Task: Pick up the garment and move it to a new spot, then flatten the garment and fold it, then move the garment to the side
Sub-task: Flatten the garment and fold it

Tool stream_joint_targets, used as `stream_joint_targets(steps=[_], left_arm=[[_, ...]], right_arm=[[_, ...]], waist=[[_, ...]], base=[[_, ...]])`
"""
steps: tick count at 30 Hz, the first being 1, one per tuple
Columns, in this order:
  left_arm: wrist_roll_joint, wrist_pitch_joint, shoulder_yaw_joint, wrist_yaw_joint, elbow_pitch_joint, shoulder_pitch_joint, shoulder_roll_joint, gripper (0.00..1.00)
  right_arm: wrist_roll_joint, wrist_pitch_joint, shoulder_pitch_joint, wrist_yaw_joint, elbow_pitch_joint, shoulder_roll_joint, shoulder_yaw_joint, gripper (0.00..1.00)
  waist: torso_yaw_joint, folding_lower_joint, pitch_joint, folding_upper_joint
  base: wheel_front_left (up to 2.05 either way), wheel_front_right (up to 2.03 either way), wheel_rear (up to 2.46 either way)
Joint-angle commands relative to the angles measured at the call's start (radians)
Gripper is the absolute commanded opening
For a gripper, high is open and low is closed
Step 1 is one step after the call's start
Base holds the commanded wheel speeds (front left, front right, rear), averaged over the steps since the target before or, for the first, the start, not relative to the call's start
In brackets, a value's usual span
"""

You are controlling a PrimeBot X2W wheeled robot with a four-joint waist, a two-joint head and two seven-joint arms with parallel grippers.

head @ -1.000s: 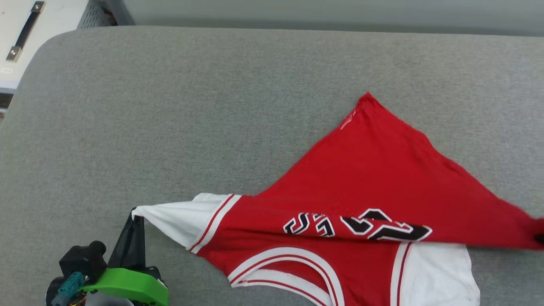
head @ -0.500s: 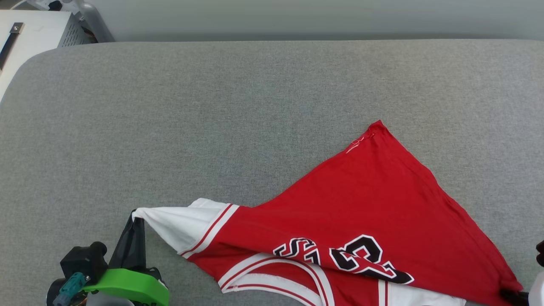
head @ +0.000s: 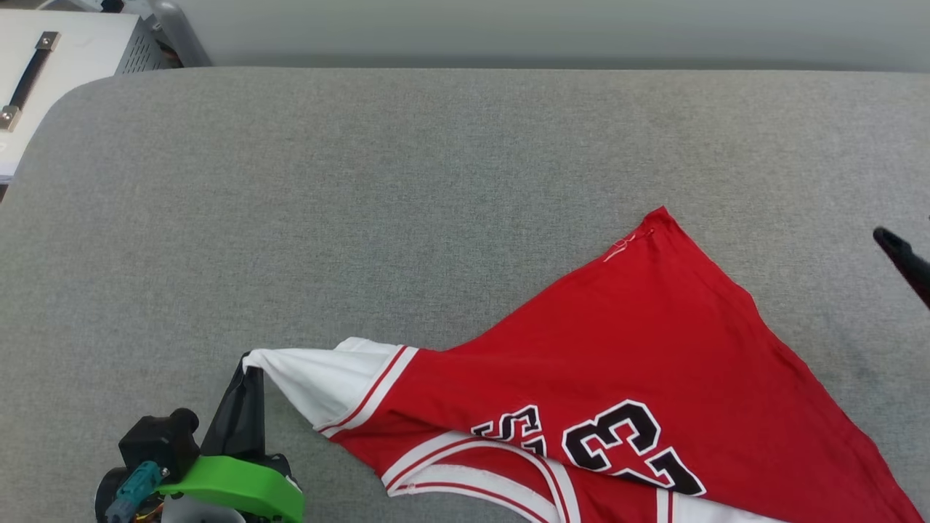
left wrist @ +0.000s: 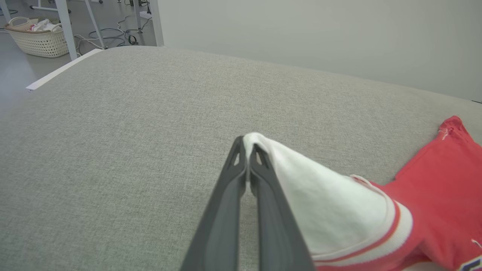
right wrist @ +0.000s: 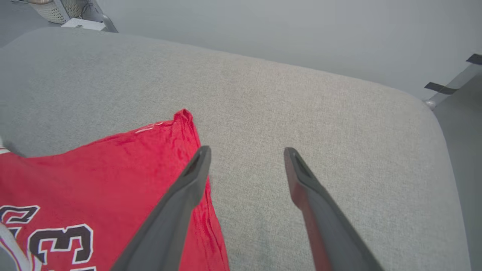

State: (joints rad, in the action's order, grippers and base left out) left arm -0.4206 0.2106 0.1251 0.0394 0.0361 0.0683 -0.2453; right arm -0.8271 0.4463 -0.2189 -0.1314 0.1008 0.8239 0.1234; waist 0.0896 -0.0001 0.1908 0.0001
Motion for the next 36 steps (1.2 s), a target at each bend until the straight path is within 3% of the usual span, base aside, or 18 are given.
stream_joint_targets(steps=[1,8,16,26,34,35,36], left_arm=[[0.004,0.001,0.005,0.001,-0.007,-0.018,0.003,0.00],[0.017,0.012,0.040,-0.007,-0.009,-0.077,0.026,0.00],[0.035,0.028,0.077,-0.017,-0.007,-0.141,0.059,0.00],[0.050,0.043,0.104,-0.027,0.004,-0.198,0.093,0.00],[0.056,0.048,0.100,-0.032,0.023,-0.218,0.107,0.00],[0.056,0.049,0.099,-0.033,0.026,-0.218,0.107,0.00],[0.056,0.049,0.096,-0.033,0.030,-0.218,0.107,0.00]], right_arm=[[0.017,0.025,-0.055,0.001,0.023,-0.007,0.008,1.00],[0.034,0.220,-0.319,0.001,0.035,-0.002,0.194,1.00],[0.029,0.477,-0.548,0.001,-0.099,0.009,0.473,1.00],[0.024,0.457,-0.661,0.001,-0.302,-0.048,0.652,1.00],[-0.003,0.421,-0.680,0.001,-0.368,-0.027,0.823,1.00],[-0.004,0.402,-0.686,0.001,-0.373,-0.025,0.830,0.00],[-0.007,0.382,-0.693,0.001,-0.380,-0.026,0.841,0.00]], waist=[[0.024,0.0001,0.029,-0.0001],[0.082,0.0001,0.101,-0.0001],[0.147,0.0001,0.178,-0.0001],[0.192,0.0001,0.269,-0.0001],[0.196,0.0001,0.283,-0.0001],[0.195,0.0001,0.281,-0.0001],[0.190,0.0001,0.276,-0.0001]], base=[[0.00,0.00,0.00],[0.00,0.00,0.00],[0.00,0.00,0.00],[0.00,0.00,0.00],[0.00,0.00,0.00],[0.00,0.00,0.00],[0.00,0.00,0.00]])
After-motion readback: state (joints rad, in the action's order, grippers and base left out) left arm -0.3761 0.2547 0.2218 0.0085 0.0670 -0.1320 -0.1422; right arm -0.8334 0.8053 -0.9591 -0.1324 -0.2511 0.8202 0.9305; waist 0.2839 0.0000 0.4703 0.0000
